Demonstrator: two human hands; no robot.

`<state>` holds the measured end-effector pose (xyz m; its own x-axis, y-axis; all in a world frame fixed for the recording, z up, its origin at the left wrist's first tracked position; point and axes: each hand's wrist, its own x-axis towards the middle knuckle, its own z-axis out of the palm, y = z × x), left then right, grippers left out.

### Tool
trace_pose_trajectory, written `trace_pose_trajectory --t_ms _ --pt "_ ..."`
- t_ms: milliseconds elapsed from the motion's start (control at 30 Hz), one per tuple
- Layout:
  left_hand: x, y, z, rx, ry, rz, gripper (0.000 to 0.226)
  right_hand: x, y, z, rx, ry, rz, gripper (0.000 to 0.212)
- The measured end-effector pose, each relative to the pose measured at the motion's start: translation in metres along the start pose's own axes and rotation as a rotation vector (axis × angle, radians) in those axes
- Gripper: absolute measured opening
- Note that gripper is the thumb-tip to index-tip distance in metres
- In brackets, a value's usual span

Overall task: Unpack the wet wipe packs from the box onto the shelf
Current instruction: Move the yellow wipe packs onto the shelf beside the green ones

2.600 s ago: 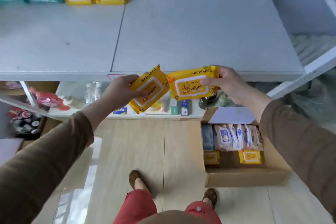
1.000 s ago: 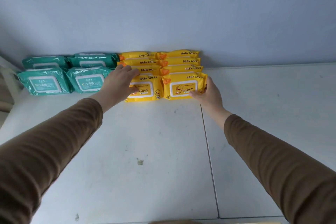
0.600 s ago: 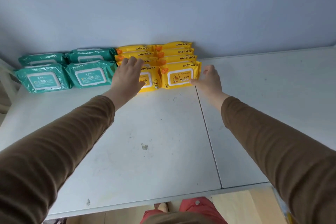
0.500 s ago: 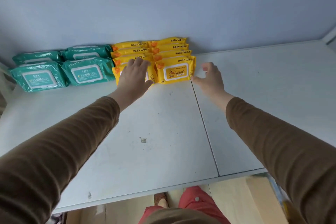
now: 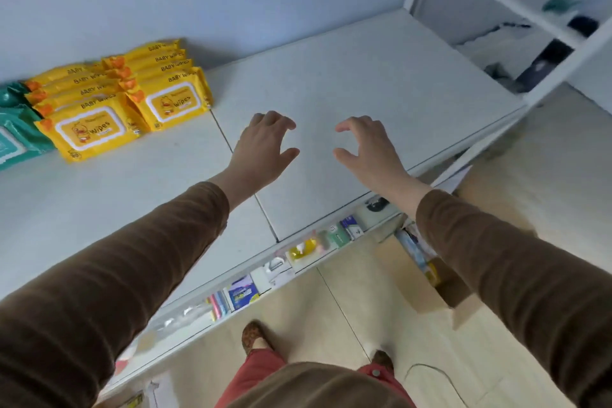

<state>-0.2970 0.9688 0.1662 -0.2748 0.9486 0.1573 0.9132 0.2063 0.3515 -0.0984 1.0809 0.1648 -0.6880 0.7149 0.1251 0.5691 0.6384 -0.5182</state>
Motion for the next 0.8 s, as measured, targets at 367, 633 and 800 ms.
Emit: trace_pose_trajectory --t_ms 367,633,800 --pt "-0.003 0.253 0.135 -0.130 -0.100 0.144 0.042 -0.154 0.216 -0.108 0.068 -0.007 0.219 0.027" --pt "-0.004 0.316 0.247 -0.177 -0.315 0.044 0.043 -0.181 0.338 -0.098 0.118 -0.123 0.413 0.029" --pt "0.013 0.333 0.327 -0.219 -0.479 -0.037 0.044 -0.182 0.415 -0.077 0.131 -0.253 0.558 0.032"
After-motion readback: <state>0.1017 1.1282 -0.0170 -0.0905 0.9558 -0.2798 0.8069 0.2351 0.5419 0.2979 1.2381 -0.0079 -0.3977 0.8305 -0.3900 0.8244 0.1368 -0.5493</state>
